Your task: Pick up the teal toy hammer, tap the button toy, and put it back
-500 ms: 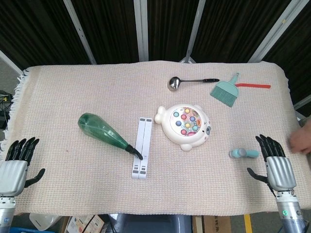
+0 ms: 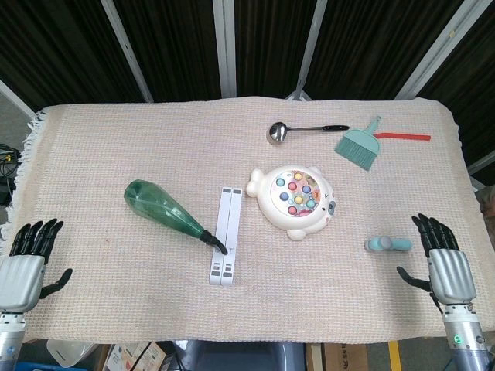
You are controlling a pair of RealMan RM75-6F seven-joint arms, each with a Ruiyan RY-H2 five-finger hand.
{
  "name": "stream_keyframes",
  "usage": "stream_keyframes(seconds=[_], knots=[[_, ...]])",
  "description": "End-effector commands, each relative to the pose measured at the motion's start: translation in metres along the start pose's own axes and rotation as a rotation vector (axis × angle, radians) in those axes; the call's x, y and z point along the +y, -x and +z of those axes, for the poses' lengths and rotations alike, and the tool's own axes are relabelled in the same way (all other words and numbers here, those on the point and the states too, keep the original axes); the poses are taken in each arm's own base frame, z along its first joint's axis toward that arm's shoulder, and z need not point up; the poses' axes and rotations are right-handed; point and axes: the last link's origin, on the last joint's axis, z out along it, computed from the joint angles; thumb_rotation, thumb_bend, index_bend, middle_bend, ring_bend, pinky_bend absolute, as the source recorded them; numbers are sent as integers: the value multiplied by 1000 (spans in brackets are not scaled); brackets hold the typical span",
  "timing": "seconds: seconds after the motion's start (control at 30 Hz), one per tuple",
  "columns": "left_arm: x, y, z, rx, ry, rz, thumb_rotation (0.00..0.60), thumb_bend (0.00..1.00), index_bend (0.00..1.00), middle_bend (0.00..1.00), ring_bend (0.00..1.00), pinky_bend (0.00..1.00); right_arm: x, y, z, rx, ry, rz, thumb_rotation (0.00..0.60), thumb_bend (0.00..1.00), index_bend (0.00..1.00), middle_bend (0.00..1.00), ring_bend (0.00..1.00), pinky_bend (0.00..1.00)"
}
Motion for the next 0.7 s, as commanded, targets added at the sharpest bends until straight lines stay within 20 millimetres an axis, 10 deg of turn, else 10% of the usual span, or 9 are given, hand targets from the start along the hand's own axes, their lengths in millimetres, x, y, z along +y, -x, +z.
stream_keyframes(seconds=[0.03,0.7], knots=[[0,-1,0,5,2,3,600,261,0,26,0,0,11,-4,8,-29,27,17,600,234,0,94,45,88],[12,-14,3,36,49,28,600,261,0,26,0,0,51,35,56,-315,108,3,600,315,188,235,122,125]])
